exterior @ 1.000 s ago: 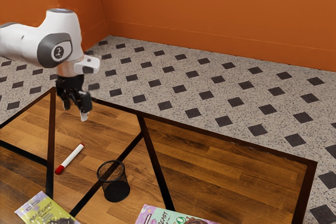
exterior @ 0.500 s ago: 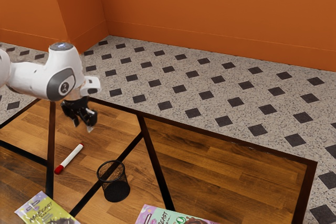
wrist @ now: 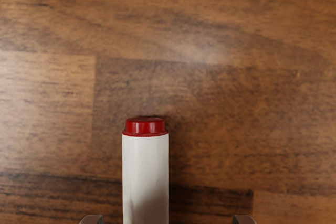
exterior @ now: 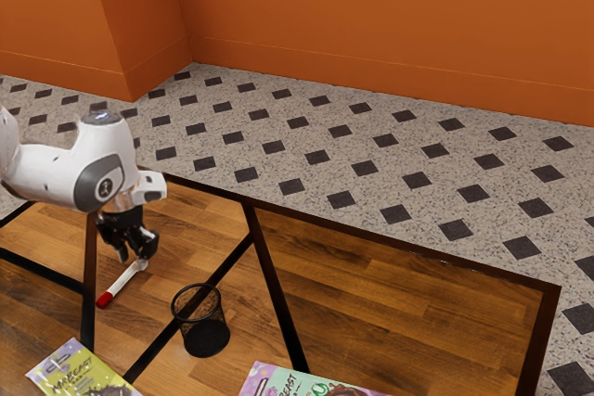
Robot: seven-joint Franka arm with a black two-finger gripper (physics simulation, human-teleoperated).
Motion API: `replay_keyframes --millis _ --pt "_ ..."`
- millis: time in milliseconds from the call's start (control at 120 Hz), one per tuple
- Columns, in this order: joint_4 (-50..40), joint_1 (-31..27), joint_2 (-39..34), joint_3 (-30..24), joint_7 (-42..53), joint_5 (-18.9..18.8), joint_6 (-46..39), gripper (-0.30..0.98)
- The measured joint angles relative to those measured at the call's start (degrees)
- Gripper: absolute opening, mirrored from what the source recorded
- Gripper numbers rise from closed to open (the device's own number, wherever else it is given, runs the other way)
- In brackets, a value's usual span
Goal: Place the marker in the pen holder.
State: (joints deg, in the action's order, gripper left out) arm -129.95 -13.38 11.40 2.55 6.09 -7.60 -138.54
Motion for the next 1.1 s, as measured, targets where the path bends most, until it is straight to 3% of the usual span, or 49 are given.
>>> replay_keyframes --millis 250,483,583,792,908,1100 --pt "1.28 -0.06 2.76 0.00 0.32 -0.04 -0.23 0.24" --pt "1.41 -0.11 2.90 0.09 0.50 -0.10 -0.26 0.01" --pt "1.94 0.52 -1.90 0.03 0.32 -0.36 -0.24 -0.04" --pt "1.37 11.32 -16.15 -0.20 -0.50 0.57 1.10 -0.09" --pt "1.47 17.20 -18.14 -0.37 -1.14 2.08 1.09 -0.10" --pt "-0.12 18.71 -17.63 -1.87 -2.23 3.87 -2.12 -0.10"
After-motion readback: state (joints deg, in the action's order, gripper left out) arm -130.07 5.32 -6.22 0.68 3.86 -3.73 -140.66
